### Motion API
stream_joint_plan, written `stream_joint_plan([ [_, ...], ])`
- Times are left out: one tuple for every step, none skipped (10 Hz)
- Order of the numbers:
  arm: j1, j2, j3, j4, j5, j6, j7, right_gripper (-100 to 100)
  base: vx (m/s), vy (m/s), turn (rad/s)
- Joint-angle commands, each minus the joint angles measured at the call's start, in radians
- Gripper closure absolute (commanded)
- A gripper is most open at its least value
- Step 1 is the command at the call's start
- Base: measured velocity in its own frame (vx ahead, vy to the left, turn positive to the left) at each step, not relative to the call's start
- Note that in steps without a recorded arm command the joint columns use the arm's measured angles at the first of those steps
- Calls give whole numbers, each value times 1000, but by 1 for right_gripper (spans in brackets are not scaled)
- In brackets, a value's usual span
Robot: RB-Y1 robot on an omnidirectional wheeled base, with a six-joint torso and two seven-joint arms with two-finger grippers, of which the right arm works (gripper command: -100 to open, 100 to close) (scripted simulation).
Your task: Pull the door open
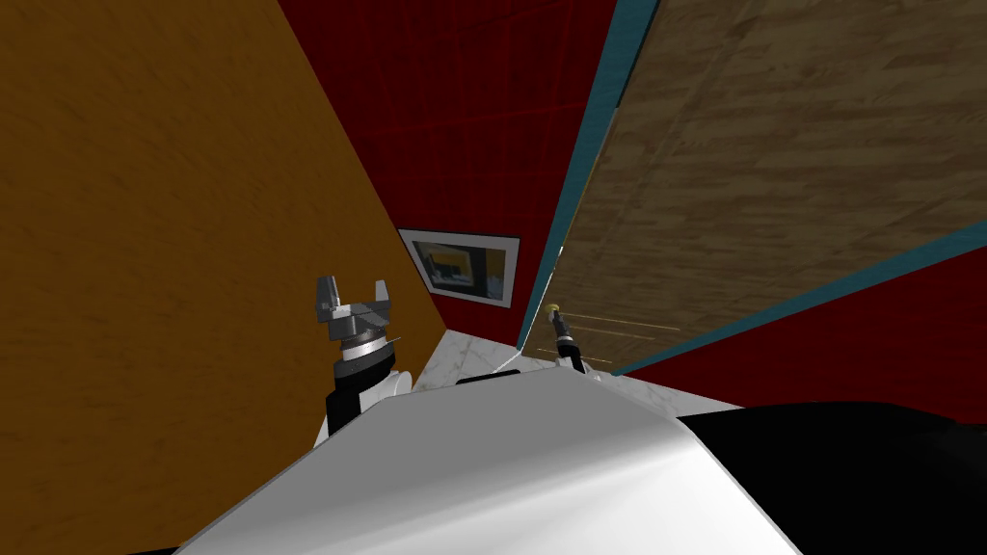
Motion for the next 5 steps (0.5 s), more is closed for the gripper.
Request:
stream_joint_plan([
  [-15, 5, 14, 28, -9, -5, -50, 100, -37, -14, 31],
  [-15, 5, 14, 28, -9, -5, -67, 100, -30, -5, 26],
  [-16, 4, 19, 30, -16, -5, -101, 100, -31, 3, 34],
  [-16, 4, 19, 30, -16, -5, -109, 100, -21, -3, 8],
  [-18, 2, 24, 32, -23, -6, -146, 100, -25, -8, 12],
])
